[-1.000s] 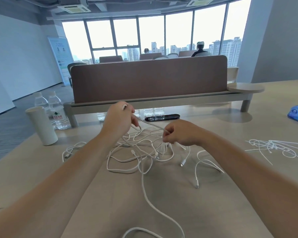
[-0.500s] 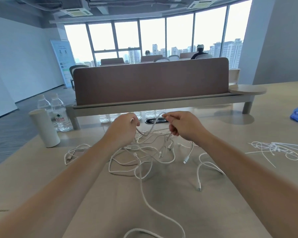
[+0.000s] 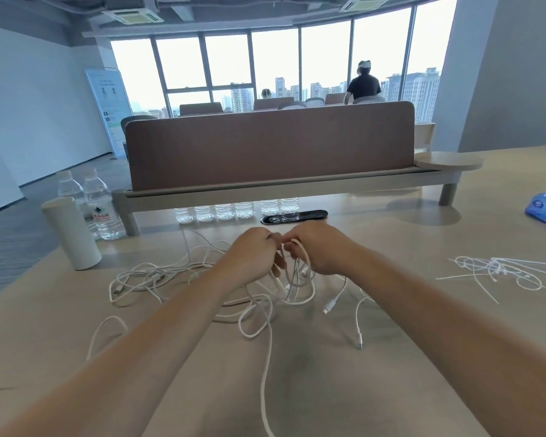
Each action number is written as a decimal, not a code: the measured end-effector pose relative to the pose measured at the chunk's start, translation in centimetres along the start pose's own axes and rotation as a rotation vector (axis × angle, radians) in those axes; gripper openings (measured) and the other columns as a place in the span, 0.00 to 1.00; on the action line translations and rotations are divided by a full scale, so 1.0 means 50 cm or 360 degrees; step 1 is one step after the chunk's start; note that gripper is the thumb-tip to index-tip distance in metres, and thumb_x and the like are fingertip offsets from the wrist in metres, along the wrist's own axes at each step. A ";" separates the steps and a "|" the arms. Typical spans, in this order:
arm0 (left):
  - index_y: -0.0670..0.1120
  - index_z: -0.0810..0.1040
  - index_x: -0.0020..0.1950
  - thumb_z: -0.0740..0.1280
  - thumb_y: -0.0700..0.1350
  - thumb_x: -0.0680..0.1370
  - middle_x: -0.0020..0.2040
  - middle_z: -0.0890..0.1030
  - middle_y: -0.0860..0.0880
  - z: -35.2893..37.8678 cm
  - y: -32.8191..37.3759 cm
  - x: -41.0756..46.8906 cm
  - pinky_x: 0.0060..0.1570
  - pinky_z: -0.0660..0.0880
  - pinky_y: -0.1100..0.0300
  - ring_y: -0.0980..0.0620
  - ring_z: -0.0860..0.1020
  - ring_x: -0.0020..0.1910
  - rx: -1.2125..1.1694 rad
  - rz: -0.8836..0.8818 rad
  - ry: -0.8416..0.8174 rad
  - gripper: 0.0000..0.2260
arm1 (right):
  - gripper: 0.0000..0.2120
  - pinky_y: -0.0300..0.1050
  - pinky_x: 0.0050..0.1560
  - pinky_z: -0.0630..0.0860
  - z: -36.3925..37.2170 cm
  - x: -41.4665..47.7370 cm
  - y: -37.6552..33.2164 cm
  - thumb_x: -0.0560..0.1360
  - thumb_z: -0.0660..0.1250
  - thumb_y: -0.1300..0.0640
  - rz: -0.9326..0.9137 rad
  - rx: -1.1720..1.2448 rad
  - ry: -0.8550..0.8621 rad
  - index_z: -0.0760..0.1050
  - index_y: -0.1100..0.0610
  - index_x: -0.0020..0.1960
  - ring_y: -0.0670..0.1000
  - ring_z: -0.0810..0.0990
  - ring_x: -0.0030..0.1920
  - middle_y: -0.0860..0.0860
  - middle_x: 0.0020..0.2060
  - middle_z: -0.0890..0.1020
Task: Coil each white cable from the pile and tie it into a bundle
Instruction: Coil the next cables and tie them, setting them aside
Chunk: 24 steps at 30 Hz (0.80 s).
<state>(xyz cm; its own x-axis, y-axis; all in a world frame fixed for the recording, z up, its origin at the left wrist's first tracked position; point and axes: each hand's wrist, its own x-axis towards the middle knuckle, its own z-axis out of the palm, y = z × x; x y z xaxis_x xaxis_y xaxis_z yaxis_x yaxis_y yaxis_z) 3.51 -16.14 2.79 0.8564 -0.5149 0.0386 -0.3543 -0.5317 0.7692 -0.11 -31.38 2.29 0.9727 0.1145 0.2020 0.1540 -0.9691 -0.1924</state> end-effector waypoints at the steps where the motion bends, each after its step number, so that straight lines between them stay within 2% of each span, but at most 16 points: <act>1: 0.37 0.77 0.47 0.55 0.42 0.83 0.40 0.86 0.39 -0.002 0.003 0.000 0.41 0.76 0.55 0.40 0.84 0.38 -0.0086 -0.0045 0.0006 0.15 | 0.13 0.43 0.40 0.65 0.003 0.000 -0.002 0.82 0.58 0.63 0.0025 -0.0019 -0.0024 0.83 0.57 0.54 0.51 0.77 0.44 0.51 0.48 0.85; 3: 0.35 0.78 0.48 0.56 0.43 0.83 0.38 0.86 0.40 -0.010 0.007 0.001 0.43 0.78 0.53 0.39 0.84 0.39 -0.0118 -0.0078 0.0022 0.15 | 0.15 0.42 0.44 0.68 0.008 0.001 -0.001 0.82 0.59 0.63 0.0070 0.0036 -0.0046 0.82 0.56 0.59 0.51 0.78 0.48 0.52 0.53 0.84; 5: 0.38 0.78 0.48 0.55 0.44 0.83 0.37 0.86 0.42 -0.020 0.003 0.004 0.43 0.78 0.54 0.42 0.85 0.37 -0.0073 -0.0045 0.0100 0.15 | 0.15 0.44 0.50 0.74 0.006 0.000 0.002 0.82 0.59 0.61 0.0147 0.0146 -0.0029 0.82 0.54 0.62 0.51 0.80 0.51 0.50 0.53 0.85; 7: 0.42 0.77 0.47 0.55 0.45 0.84 0.36 0.86 0.43 -0.036 -0.009 0.010 0.46 0.78 0.52 0.44 0.85 0.36 -0.0067 -0.0020 0.0260 0.14 | 0.14 0.44 0.49 0.76 0.004 -0.005 0.009 0.83 0.60 0.57 0.0242 0.0352 0.0025 0.82 0.52 0.62 0.48 0.80 0.43 0.47 0.44 0.83; 9: 0.44 0.77 0.48 0.54 0.47 0.84 0.38 0.85 0.44 -0.055 -0.025 0.020 0.48 0.76 0.52 0.45 0.84 0.40 0.0008 0.0003 0.0468 0.14 | 0.13 0.46 0.48 0.77 0.005 -0.010 0.021 0.83 0.60 0.54 0.0293 0.0480 0.0056 0.82 0.54 0.60 0.47 0.78 0.35 0.46 0.36 0.81; 12: 0.45 0.79 0.51 0.55 0.46 0.84 0.45 0.84 0.46 -0.080 -0.044 0.026 0.44 0.72 0.54 0.45 0.80 0.45 0.0219 0.0083 0.0639 0.14 | 0.13 0.44 0.47 0.74 0.011 -0.010 0.043 0.82 0.62 0.54 0.0360 0.0444 0.0070 0.81 0.55 0.62 0.48 0.78 0.39 0.44 0.36 0.79; 15: 0.46 0.80 0.51 0.56 0.46 0.84 0.48 0.83 0.47 -0.092 -0.057 0.030 0.39 0.70 0.56 0.49 0.77 0.40 0.0460 0.0076 0.0471 0.13 | 0.15 0.37 0.42 0.75 0.015 -0.007 0.055 0.81 0.60 0.64 0.0402 0.0615 0.0037 0.76 0.59 0.66 0.45 0.81 0.35 0.47 0.36 0.81; 18: 0.45 0.80 0.52 0.59 0.44 0.83 0.49 0.84 0.46 -0.092 -0.068 0.030 0.41 0.73 0.54 0.48 0.78 0.40 0.0638 -0.0029 0.0296 0.10 | 0.13 0.39 0.41 0.81 0.014 -0.006 0.061 0.81 0.56 0.69 0.0434 0.0860 0.0051 0.78 0.62 0.57 0.51 0.85 0.35 0.52 0.38 0.84; 19: 0.45 0.79 0.55 0.60 0.43 0.82 0.51 0.83 0.47 -0.089 -0.070 0.026 0.42 0.73 0.54 0.47 0.79 0.41 0.0658 -0.0046 0.0278 0.09 | 0.13 0.41 0.41 0.82 0.015 -0.007 0.061 0.80 0.56 0.69 0.0434 0.0889 0.0056 0.79 0.62 0.53 0.53 0.86 0.36 0.53 0.38 0.85; 21: 0.47 0.76 0.63 0.62 0.40 0.80 0.55 0.80 0.50 -0.078 -0.060 0.010 0.43 0.72 0.55 0.48 0.78 0.47 0.0570 -0.0037 0.0249 0.12 | 0.14 0.43 0.42 0.82 0.019 -0.009 0.058 0.80 0.58 0.68 0.0404 0.0877 0.0032 0.80 0.58 0.47 0.53 0.86 0.36 0.55 0.39 0.86; 23: 0.48 0.76 0.66 0.63 0.41 0.80 0.61 0.75 0.54 -0.067 -0.038 -0.006 0.51 0.70 0.58 0.52 0.76 0.54 0.0512 0.0060 0.0207 0.15 | 0.12 0.38 0.38 0.80 0.026 -0.010 0.052 0.81 0.61 0.65 0.0384 0.0839 0.0011 0.81 0.56 0.47 0.50 0.84 0.33 0.56 0.39 0.86; 24: 0.47 0.78 0.64 0.61 0.42 0.81 0.61 0.74 0.54 -0.059 -0.023 -0.010 0.54 0.69 0.58 0.52 0.76 0.57 0.0509 0.0128 0.0172 0.13 | 0.11 0.36 0.36 0.78 0.027 -0.011 0.047 0.81 0.62 0.64 0.0380 0.0821 0.0014 0.82 0.56 0.49 0.48 0.83 0.32 0.55 0.38 0.86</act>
<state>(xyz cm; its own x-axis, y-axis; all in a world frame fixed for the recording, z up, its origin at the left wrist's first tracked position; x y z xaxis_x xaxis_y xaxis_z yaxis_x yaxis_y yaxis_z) 4.59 -13.25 3.77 0.8497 -0.4986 0.1718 -0.5076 -0.6849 0.5228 -0.04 -33.44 0.41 0.9898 -0.0990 0.1029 -0.0030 -0.7353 -0.6777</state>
